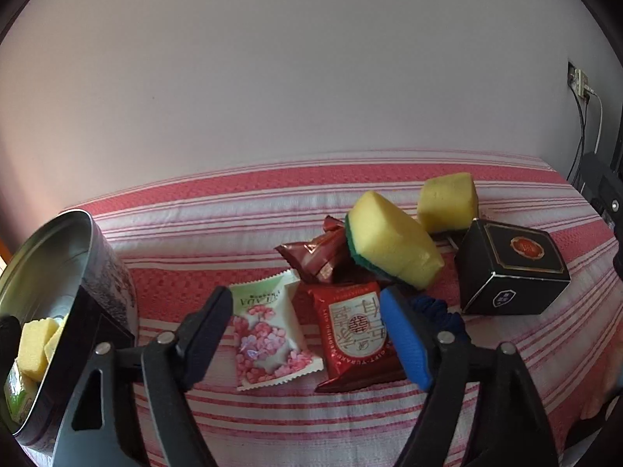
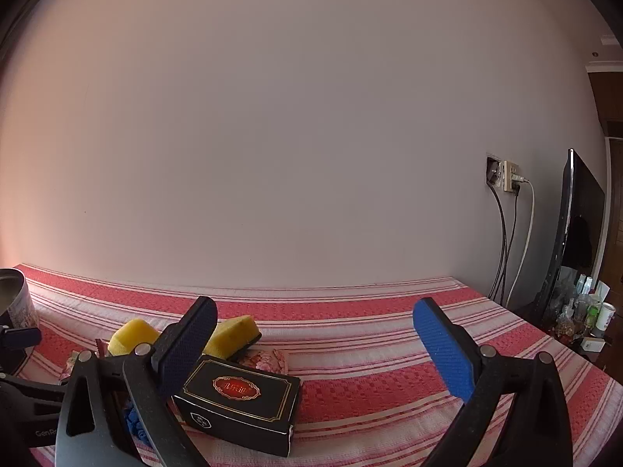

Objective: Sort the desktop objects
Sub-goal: 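Grasp the red snack packet with the left tool, then grasp the black box with the right tool while the left holds the red packet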

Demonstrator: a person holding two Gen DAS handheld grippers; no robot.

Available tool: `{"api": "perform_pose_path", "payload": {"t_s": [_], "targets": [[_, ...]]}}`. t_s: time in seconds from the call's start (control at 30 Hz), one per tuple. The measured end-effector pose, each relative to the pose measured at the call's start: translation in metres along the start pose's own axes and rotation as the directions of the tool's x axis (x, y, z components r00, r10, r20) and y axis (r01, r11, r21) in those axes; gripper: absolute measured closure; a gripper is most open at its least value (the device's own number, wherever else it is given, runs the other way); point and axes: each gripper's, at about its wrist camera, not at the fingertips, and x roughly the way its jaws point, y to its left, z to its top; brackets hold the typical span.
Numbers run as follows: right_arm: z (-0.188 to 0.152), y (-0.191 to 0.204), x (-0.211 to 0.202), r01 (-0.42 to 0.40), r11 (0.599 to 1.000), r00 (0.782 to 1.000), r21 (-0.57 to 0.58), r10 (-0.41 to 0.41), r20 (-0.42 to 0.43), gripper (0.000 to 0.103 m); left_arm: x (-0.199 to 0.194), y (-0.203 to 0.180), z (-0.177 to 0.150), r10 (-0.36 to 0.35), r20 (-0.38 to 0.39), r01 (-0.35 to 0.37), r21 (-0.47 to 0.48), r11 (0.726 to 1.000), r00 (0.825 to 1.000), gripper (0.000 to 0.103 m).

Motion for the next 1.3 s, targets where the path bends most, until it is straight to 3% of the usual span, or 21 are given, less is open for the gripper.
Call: {"api": "perform_pose_path", "payload": {"t_s": [0.17,0.3,0.37,0.4,0.43,0.57,0.7,0.77,0.83,0.97,1.1,1.23,1.3], "targets": [[-0.001,-0.002,0.005,0.024,1.000,1.000,-0.008,-0.024,-0.010,0.001,0.012,-0.010,0.000,-0.060,-0.056,0.059,-0.004,0.998,0.997,0.031],[0.000,-0.007,0.008,0.034,0.999,0.999,0.006,-0.034,-0.029,0.001,0.018,-0.029,-0.001,-0.036,-0.081,0.041,0.067,0.997,0.996,0.029],[0.000,-0.011,0.010,0.038,0.999,0.998,0.024,-0.037,-0.041,0.001,0.020,-0.033,-0.002,-0.060,-0.090,0.067,0.072,0.995,0.994,0.031],[0.000,-0.014,0.011,0.037,0.999,0.998,0.040,-0.036,-0.049,0.001,0.020,-0.032,-0.002,-0.080,-0.091,0.086,0.066,0.994,0.993,0.035],[-0.001,-0.017,0.013,0.035,0.998,0.998,0.055,-0.032,-0.059,0.001,0.018,-0.027,-0.002,-0.118,-0.100,0.125,0.058,0.990,0.988,0.059],[-0.002,-0.027,0.019,0.034,0.994,0.994,0.105,-0.023,-0.108,0.001,0.023,-0.013,-0.003,-0.231,-0.130,0.229,-0.032,0.973,0.964,0.063],[-0.002,-0.040,0.021,0.027,0.986,0.992,0.163,-0.007,-0.126,0.001,0.012,0.010,-0.006,-0.314,-0.047,0.305,-0.142,0.942,0.948,0.064],[-0.003,-0.046,0.022,0.002,0.979,0.991,0.202,0.025,-0.131,0.001,-0.001,0.022,-0.006,-0.291,0.037,0.293,-0.162,0.942,0.956,0.064],[-0.002,-0.051,0.024,-0.065,0.968,0.986,0.242,0.100,-0.135,0.001,-0.017,0.027,-0.005,-0.206,0.124,0.222,-0.132,0.966,0.971,0.064],[-0.005,-0.036,0.033,-0.214,0.953,0.950,0.216,0.254,-0.180,0.001,-0.042,0.043,0.004,-0.119,0.265,0.160,-0.138,0.977,0.957,0.064],[-0.014,-0.002,0.047,-0.225,0.972,0.925,0.074,0.237,-0.296,0.001,-0.051,0.058,0.003,-0.097,0.311,0.163,-0.194,0.967,0.945,0.064],[-0.024,0.012,0.060,-0.301,0.946,0.859,0.118,0.323,-0.397,0.001,-0.054,0.055,0.004,0.000,0.323,0.071,-0.209,0.975,0.946,0.064],[-0.026,0.024,0.068,-0.294,0.950,0.848,0.102,0.309,-0.431,0.001,-0.055,0.061,0.002,0.005,0.321,0.065,-0.209,0.976,0.947,0.064]]}}
